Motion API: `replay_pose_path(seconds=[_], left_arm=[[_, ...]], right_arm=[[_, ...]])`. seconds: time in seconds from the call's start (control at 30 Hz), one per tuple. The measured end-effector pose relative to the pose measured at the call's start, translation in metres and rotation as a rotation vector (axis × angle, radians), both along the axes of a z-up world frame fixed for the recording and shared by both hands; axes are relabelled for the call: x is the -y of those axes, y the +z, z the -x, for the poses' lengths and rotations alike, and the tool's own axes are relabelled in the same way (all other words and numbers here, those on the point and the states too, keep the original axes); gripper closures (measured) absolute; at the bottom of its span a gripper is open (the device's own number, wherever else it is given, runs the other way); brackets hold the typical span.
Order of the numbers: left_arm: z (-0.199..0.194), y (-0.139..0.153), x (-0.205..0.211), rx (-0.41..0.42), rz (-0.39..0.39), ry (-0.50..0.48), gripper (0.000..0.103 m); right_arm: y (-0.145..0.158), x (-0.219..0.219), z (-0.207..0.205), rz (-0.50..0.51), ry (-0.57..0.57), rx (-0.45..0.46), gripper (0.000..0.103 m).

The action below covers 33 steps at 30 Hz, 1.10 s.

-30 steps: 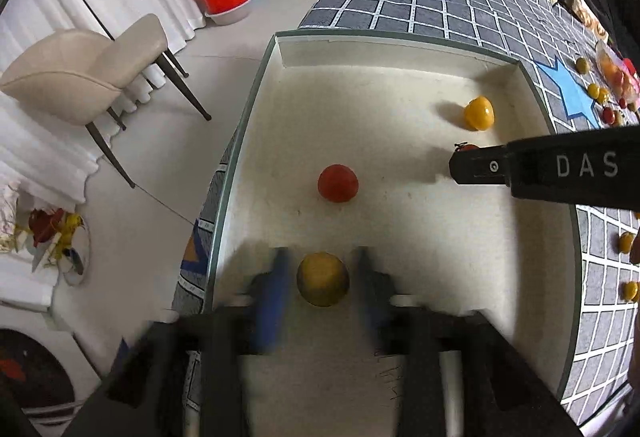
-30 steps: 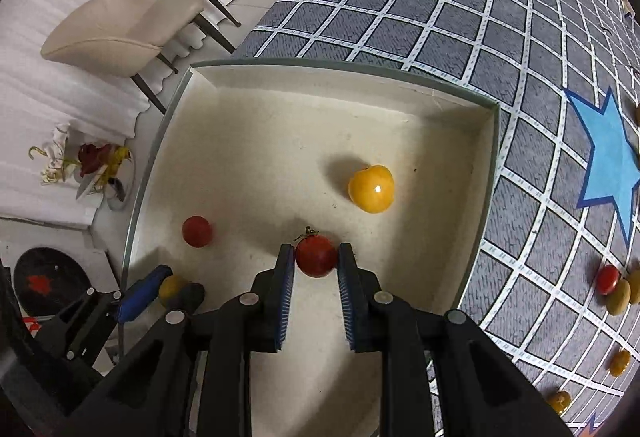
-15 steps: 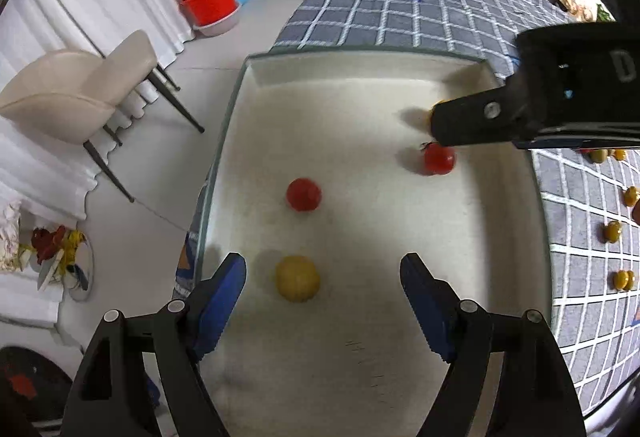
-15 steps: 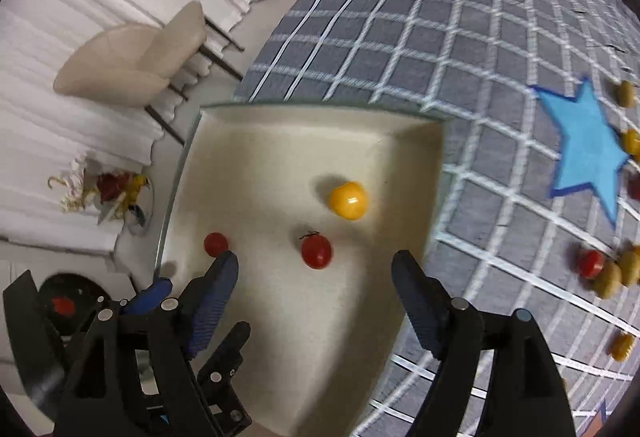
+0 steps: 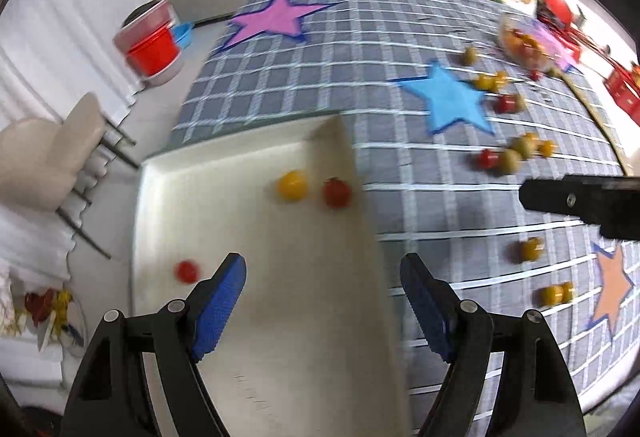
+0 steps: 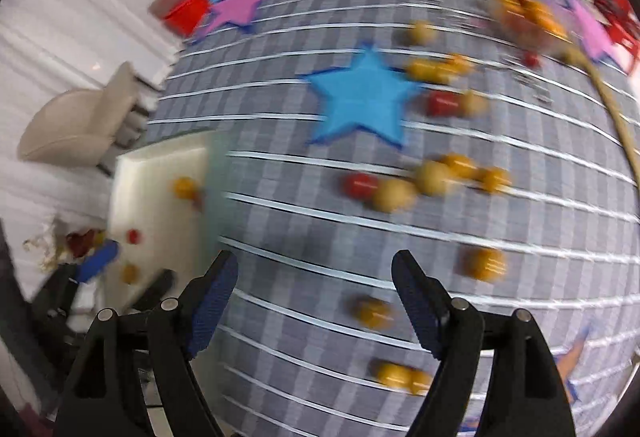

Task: Organize fruits
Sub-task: 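Grasp a yellow-brown fruit with the left tool while the right tool grasps a yellow tomato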

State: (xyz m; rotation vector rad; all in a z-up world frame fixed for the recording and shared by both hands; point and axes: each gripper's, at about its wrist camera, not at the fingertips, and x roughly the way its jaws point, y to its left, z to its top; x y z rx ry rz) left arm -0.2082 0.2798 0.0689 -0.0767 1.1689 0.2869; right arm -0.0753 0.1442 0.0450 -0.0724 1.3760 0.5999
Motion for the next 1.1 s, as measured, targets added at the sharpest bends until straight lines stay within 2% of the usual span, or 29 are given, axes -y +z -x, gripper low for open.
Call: replay_pose_path(seconds=[0.2, 0.37, 0.57, 0.8, 0.93, 1.0, 1.03, 1.1], left_arm=[[-0.024, -0.003, 0.053, -0.003, 0.075, -0.12, 0.022], [-0.035, -0.018, 0.09, -0.03, 0.112, -0.184, 0.023], [-0.042, -0.037, 0.113, -0.047, 0.132, -0.189, 0.022], [-0.051, -0.052, 0.125, -0.06, 0.124, -0.185, 0.023], [-0.054, -0.055, 0.13, -0.06, 0.122, -0.182, 0.023], [-0.056, -0.058, 0.133, -0.073, 0.126, -0.187, 0.034], [-0.057, -0.06, 0.134, -0.085, 0.128, -0.189, 0.04], [-0.057, -0.062, 0.137, -0.086, 0.114, -0.192, 0.04]], right_arm=[[-0.019, 0.068, -0.014, 0.075, -0.109, -0.025, 0.021], [-0.029, 0.085, -0.02, 0.085, -0.109, -0.031, 0.021], [-0.04, 0.089, -0.028, 0.064, -0.083, -0.043, 0.022], [-0.049, 0.083, -0.035, 0.047, -0.039, -0.06, 0.045], [-0.051, 0.076, -0.035, 0.051, -0.009, -0.049, 0.046], [-0.051, 0.073, -0.036, 0.049, -0.001, -0.046, 0.049], [-0.051, 0.072, -0.036, 0.054, 0.002, -0.042, 0.053], [-0.051, 0.071, -0.036, 0.066, 0.015, -0.034, 0.061]])
